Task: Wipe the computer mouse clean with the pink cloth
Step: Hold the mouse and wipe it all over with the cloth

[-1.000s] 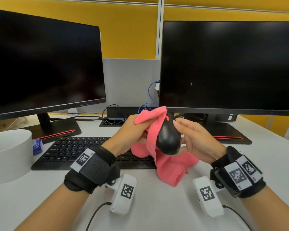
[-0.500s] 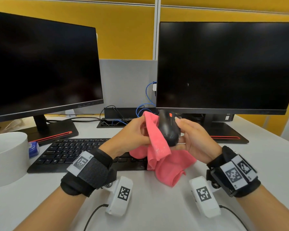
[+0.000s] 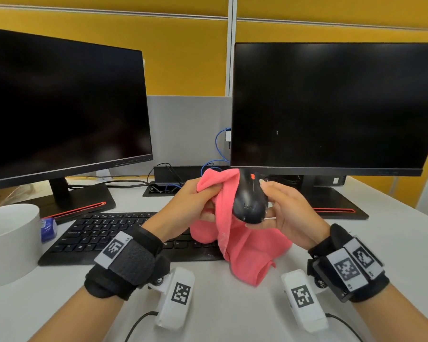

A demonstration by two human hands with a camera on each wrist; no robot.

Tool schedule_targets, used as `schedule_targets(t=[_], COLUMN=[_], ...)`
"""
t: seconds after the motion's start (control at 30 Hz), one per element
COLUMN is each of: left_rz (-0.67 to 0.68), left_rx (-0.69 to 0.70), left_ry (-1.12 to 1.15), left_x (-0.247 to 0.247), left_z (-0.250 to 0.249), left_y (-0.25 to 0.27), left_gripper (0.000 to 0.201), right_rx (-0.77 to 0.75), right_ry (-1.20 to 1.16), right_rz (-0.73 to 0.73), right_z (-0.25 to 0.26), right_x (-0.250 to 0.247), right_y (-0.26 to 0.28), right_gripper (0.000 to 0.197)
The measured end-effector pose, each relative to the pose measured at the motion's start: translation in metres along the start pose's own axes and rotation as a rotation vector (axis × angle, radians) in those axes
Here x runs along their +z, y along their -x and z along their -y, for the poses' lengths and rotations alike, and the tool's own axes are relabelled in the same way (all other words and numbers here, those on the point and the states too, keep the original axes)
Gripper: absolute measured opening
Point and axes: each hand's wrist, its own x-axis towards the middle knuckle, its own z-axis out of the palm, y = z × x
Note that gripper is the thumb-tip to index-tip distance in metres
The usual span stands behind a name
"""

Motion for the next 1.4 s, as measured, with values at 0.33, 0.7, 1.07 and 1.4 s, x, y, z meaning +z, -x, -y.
schedule_targets(t=[0.33, 0.7, 1.07, 1.4], left_rz=[0.185, 0.145, -0.086, 0.045], left_rx=[0.041, 0.034, -0.072, -0.213], left_ry=[-0.254, -0.251, -0.189, 0.046], left_x=[0.005, 0.006, -0.009, 0.007], left_z=[0.003, -0.002, 0.007, -0.013], left_y=[0.003, 0.003, -0.004, 0.003], left_gripper=[0.050, 0.039, 0.057, 0.028], right_rx=[-0.012, -0.043, -0.074, -0.070], right_ry=[0.018, 0.012, 0.039, -0.001], right_rz=[-0.115, -0.115, -0.044, 0.047], right_z=[-0.009, -0.007, -0.003, -0.004], right_x=[0.000, 0.001, 0.000, 0.000], right_y=[-0.004, -0.002, 0.000, 0.000], right_gripper=[0.026, 0.022, 0.031, 0.025])
